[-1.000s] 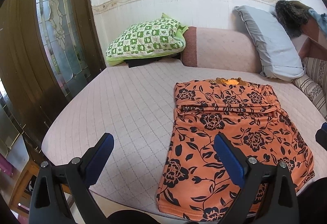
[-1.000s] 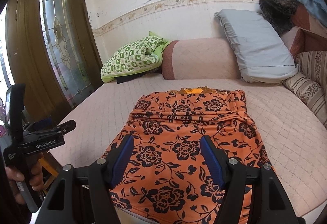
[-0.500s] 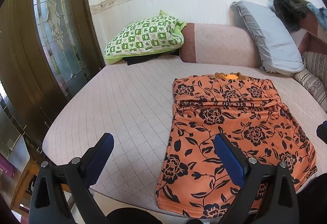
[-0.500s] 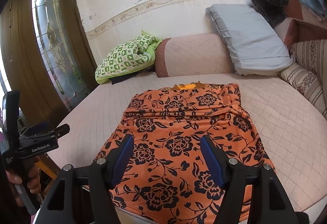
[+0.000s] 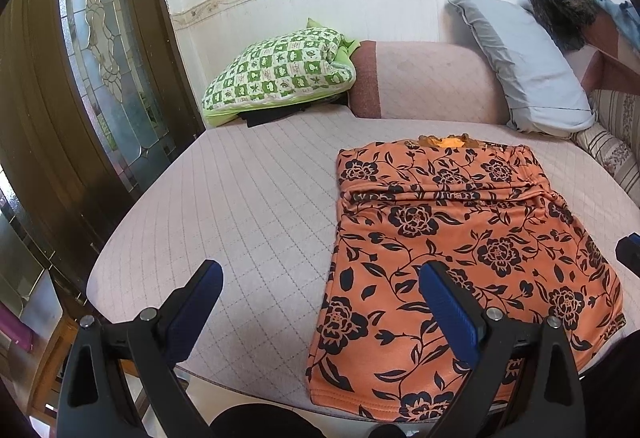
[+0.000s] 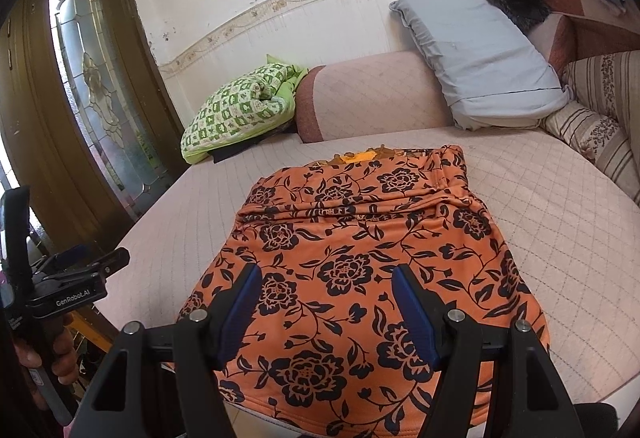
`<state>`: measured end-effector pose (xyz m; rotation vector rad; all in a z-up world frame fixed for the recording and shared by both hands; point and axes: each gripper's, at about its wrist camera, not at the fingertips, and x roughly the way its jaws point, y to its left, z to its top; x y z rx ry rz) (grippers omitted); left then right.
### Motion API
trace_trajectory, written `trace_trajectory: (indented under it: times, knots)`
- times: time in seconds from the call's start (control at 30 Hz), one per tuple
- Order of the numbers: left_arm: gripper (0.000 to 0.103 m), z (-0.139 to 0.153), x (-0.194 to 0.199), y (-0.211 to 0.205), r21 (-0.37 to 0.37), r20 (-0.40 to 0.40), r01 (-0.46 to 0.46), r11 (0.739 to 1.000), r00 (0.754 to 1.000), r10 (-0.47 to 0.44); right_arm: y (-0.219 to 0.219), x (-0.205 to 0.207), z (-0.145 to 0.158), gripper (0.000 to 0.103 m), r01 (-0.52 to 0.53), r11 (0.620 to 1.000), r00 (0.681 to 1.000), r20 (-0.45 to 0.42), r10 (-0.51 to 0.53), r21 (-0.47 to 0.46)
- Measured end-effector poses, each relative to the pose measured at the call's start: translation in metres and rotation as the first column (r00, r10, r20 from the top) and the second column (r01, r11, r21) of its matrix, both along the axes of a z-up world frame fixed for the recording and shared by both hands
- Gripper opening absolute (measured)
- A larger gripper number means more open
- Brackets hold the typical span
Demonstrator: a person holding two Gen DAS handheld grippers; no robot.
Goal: Fold small clothes
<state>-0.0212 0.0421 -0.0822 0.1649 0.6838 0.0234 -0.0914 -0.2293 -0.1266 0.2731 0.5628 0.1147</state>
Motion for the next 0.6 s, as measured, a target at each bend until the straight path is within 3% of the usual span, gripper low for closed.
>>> trace_trajectory:
  times: [0.6]
  knots:
    - [0.098, -0.0021, -0.0014, 0.0049, -0.003, -0.005, -0.011, 1.000, 1.000, 0.011, 0.0025, 0.0003, -0.0021, 0.070, -0.011, 1.000, 1.000, -0.008, 0.011, -0.004]
